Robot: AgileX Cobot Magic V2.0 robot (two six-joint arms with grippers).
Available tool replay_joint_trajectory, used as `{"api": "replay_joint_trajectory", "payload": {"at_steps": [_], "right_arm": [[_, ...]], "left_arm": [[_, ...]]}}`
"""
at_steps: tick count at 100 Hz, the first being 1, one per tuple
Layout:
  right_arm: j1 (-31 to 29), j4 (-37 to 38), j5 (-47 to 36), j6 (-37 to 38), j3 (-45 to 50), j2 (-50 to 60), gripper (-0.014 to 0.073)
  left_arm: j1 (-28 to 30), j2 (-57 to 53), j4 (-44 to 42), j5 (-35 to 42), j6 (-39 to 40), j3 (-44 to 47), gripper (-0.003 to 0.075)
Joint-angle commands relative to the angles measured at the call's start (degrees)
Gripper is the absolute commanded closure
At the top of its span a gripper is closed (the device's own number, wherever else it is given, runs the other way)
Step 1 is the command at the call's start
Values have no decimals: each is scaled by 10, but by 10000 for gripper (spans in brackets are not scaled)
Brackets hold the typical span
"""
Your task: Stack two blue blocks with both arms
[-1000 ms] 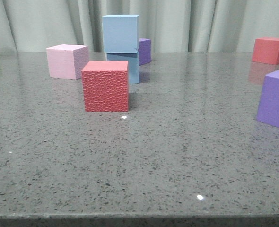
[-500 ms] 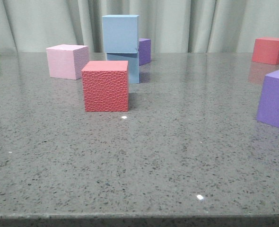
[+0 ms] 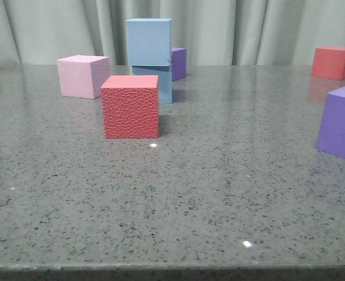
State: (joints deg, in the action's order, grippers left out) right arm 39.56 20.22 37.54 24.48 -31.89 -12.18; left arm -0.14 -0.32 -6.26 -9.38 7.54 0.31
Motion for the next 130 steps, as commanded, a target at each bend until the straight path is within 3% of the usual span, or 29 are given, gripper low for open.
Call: {"api": "replay_joint_trajectory", "payload": {"at_steps": [1,103,130], "right_arm": [[1,18,-42,-2,-13,-5,699],[0,18,-46,-2,-8,-5,699],[-87,-21,-121,-17,35,-5,699]], "left_arm": [[1,-19,5,52,-1,1,739],[1,-19,5,51,-1,1,739],[1,-19,5,51,-1,1,739]]}}
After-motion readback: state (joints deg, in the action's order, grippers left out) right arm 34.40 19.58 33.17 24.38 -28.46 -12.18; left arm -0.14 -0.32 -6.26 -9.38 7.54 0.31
